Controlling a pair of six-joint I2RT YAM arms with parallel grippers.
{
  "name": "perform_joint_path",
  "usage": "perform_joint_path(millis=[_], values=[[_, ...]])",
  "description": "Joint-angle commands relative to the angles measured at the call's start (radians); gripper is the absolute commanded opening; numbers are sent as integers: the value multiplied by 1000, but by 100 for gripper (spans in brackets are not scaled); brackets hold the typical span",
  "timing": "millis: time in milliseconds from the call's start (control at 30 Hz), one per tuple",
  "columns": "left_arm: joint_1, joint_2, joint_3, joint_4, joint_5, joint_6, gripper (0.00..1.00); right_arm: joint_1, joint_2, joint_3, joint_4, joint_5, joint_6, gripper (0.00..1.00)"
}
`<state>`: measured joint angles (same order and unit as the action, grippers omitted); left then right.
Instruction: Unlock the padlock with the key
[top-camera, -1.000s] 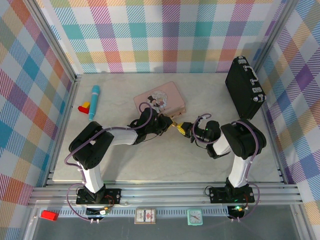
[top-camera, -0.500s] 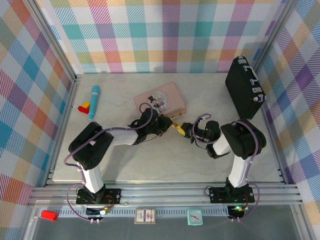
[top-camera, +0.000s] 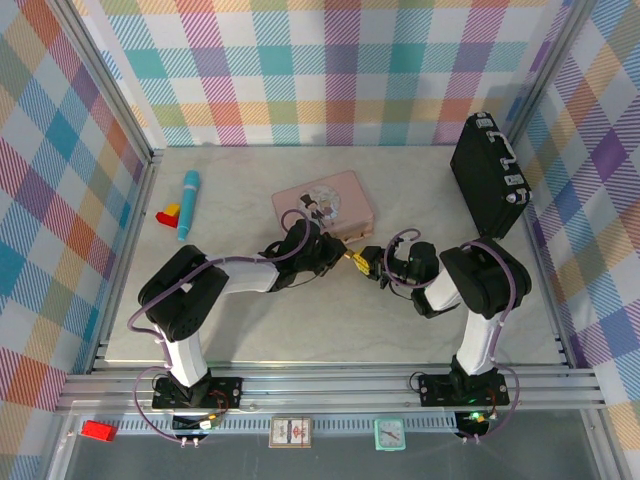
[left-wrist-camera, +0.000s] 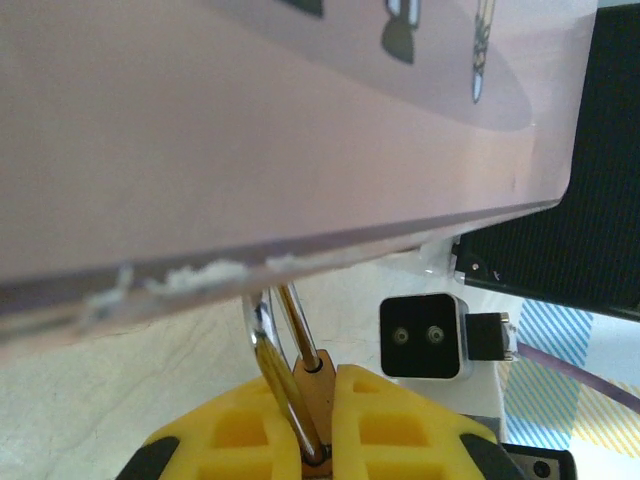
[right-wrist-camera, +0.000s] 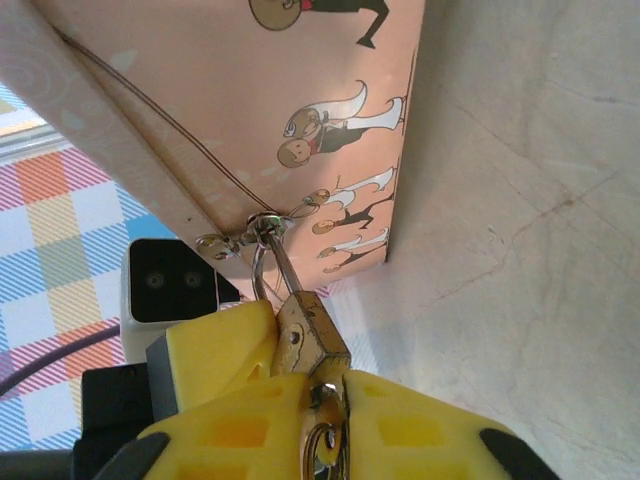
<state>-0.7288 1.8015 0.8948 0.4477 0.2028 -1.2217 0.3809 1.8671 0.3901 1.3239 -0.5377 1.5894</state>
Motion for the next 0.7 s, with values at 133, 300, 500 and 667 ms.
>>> perform_joint_path(millis=[133, 300, 500, 667], values=[[-48, -20, 6, 27, 138, -48, 0, -4, -98, -34, -62, 63, -39, 32], [-43, -16, 25, 9, 141, -30, 0, -8, -184, -55, -159, 75, -84, 37], [-24, -32, 20, -15, 146, -23, 0, -28, -357, -54, -497, 78, -315, 40], [-17, -63, 30, -103, 135, 25, 0, -30, -532, -30, -808, 123, -543, 41]])
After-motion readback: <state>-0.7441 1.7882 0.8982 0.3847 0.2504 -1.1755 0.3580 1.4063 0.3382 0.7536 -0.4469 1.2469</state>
